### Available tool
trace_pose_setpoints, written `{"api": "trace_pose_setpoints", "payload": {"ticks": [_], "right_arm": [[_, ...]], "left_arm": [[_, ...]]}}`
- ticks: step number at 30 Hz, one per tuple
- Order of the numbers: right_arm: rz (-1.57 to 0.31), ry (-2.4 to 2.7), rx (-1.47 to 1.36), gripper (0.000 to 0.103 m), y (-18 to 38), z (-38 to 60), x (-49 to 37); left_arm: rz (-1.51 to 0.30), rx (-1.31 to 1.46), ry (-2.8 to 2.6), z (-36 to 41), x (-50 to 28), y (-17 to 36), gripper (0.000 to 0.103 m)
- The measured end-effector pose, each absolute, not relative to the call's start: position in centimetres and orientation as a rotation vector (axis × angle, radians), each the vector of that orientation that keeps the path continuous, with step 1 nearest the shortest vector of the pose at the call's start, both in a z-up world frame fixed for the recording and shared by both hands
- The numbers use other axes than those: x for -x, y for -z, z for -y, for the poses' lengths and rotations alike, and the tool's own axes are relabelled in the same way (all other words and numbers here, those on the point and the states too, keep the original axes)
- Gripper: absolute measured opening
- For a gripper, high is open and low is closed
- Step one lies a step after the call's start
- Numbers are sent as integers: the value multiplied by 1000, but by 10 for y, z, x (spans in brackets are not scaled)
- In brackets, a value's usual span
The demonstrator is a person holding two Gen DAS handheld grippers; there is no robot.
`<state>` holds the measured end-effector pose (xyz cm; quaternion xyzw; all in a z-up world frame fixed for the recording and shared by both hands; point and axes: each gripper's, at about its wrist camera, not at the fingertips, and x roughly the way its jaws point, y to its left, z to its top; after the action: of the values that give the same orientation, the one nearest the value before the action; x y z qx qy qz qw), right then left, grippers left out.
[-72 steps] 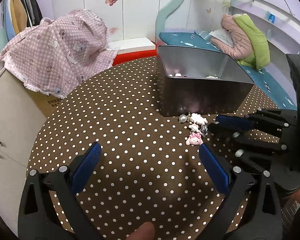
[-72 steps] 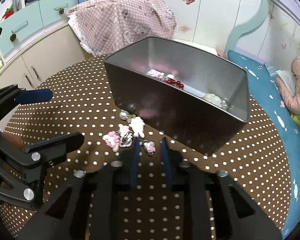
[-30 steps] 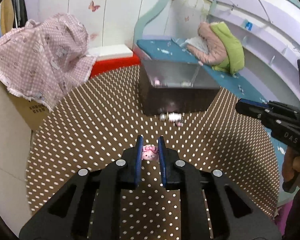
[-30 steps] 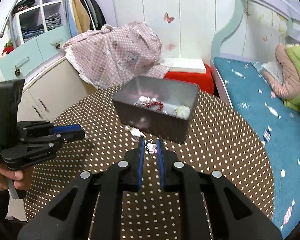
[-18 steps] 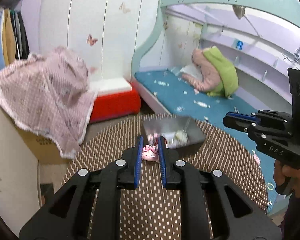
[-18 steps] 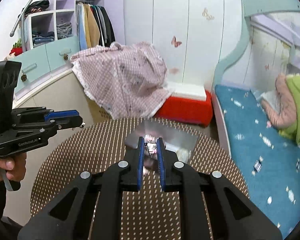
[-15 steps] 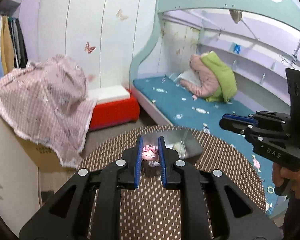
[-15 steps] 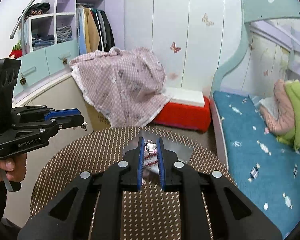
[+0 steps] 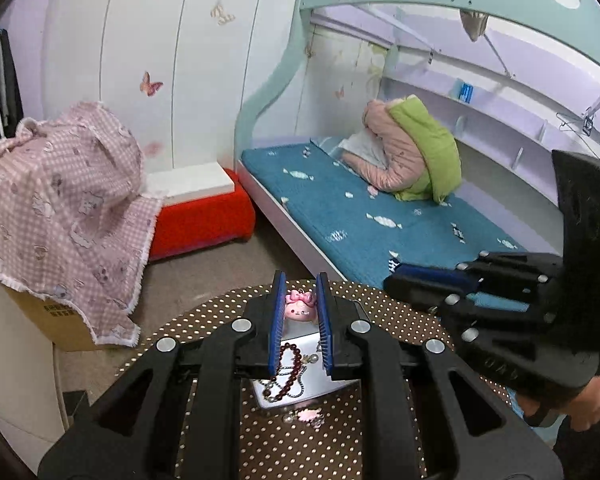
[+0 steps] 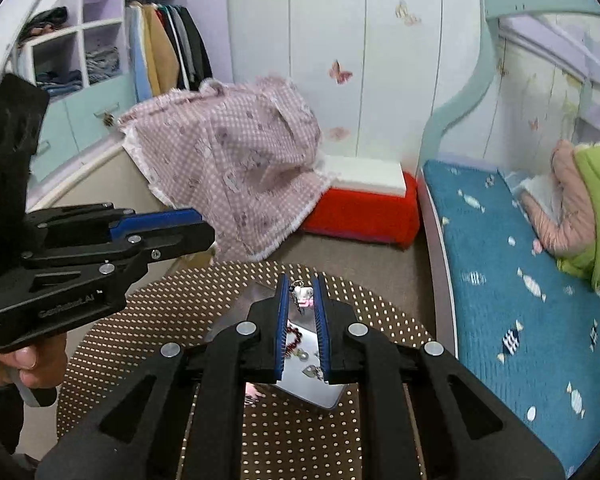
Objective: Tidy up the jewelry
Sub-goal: 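Open both grippers inside the box and lift them out, then move both grippers back toward the remaining jewelry beside the box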
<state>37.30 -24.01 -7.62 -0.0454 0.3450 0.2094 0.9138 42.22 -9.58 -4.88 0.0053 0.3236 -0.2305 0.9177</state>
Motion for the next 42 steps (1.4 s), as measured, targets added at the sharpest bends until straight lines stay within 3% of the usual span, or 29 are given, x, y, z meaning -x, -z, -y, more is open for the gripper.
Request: {"api": "trace_pose_setpoints", "payload": {"ticks": [8,9,12,13,15,19,42], "right_arm": [[-820,-425,39,14,111,245,-398],[-824,-419,33,20,112,246,-399],[-828,-407,14,38,115,251,-399],[-825,-404,11,50,115,252,-398],[-809,-392,0,69,114,254,-395],[-764,-347,-21,95,106,261,-387],[-567,-275,-77,95,44,260,-304]], "left_arm": [[-745,-14,464,112,-451,81,17],[-753,-14,453,112,-453,84,26],[-737,-13,420,109,-452,86,77],[-723,-10,409,107,-450,85,84],[-713,-9,389,102,-448,83,88],[-689,-10,328,90,-440,77,96],[-484,-30,141,37,-322,27,98]]}}
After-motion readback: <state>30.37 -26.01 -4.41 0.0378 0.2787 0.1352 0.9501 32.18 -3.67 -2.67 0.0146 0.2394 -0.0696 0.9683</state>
